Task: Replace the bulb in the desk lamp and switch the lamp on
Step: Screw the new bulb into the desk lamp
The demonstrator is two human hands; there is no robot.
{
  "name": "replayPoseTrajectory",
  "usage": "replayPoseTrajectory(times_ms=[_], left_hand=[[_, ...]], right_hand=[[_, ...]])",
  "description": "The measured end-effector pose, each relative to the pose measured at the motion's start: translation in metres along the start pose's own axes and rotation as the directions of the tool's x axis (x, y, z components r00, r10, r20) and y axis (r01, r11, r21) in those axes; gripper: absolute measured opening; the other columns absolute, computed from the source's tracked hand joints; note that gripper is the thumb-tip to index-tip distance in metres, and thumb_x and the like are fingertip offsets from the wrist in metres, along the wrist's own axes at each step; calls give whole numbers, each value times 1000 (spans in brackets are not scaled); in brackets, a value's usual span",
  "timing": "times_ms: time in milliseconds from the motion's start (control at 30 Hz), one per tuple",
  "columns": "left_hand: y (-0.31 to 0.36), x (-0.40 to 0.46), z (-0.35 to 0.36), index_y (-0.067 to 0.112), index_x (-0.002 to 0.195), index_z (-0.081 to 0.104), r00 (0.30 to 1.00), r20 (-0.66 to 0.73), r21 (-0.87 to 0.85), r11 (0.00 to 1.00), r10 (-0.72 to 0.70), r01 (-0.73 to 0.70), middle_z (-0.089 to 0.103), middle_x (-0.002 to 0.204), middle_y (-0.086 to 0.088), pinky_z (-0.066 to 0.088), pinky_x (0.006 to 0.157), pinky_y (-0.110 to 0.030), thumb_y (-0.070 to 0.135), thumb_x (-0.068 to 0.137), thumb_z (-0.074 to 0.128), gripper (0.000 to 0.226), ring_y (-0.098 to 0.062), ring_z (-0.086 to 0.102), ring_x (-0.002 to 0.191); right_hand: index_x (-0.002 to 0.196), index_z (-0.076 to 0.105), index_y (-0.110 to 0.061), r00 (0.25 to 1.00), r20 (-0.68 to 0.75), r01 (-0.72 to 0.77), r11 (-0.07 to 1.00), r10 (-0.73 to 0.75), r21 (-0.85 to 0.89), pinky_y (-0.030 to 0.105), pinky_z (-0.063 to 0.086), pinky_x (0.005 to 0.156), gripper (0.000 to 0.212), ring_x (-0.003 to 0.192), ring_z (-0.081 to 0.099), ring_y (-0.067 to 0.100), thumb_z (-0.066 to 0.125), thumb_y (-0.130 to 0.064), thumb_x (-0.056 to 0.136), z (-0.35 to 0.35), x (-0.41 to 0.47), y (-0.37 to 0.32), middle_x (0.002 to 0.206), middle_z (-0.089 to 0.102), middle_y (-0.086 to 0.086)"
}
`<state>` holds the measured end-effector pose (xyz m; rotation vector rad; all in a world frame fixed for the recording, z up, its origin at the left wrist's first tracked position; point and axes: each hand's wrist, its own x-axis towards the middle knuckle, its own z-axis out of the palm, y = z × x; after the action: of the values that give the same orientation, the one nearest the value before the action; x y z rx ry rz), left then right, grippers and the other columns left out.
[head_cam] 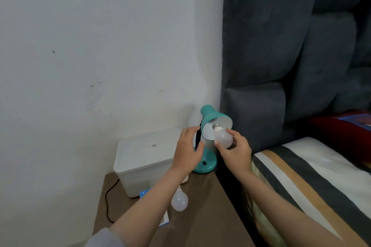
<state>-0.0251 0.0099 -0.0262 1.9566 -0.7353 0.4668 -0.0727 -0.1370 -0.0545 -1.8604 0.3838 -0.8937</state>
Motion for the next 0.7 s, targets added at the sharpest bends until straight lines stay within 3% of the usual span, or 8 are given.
replayPoseTrajectory(times_ms=[133,300,467,567,700], left_hand=[[-2,26,16,18,117,56,999,-33,-80,997,-23,21,50,108,7,42,94,-21,7,83,62,36,-4,51,101],[-13,44,35,21,111,62,998,-32,-126,991,-50,45,52,106,4,47,92,-25,6,84,60,31,1,52,100],[-20,52,47,18,100,68,997,-72,-129,992,-21,11,53,98,1,53,77,-26,3,85,59,23,-3,56,91],[-20,55,51,17,97,69,995,-102,-125,992,-15,2,53,94,1,51,66,-19,1,85,58,23,0,54,87],[-18,58,53,18,96,70,994,-110,-132,991,0,-15,51,89,8,53,66,-24,0,85,58,24,1,54,85]], right_hand=[[118,59,-20,997,-59,45,997,-41,58,37,52,89,51,99,58,15,79,-15,71,20,14,13,114,55,6],[115,57,-26,996,-63,79,983,-69,166,41,55,88,51,103,59,17,77,-7,73,35,27,26,112,50,-1],[117,57,-19,986,-57,164,977,-157,135,39,56,87,51,108,57,16,78,-5,72,42,37,36,115,49,1],[119,56,-15,987,-76,152,978,-142,142,37,55,88,52,108,56,18,78,-5,72,46,43,42,116,44,1],[118,56,-19,985,-119,142,982,-127,125,35,56,83,49,100,58,11,77,-13,75,48,43,41,112,49,-2]])
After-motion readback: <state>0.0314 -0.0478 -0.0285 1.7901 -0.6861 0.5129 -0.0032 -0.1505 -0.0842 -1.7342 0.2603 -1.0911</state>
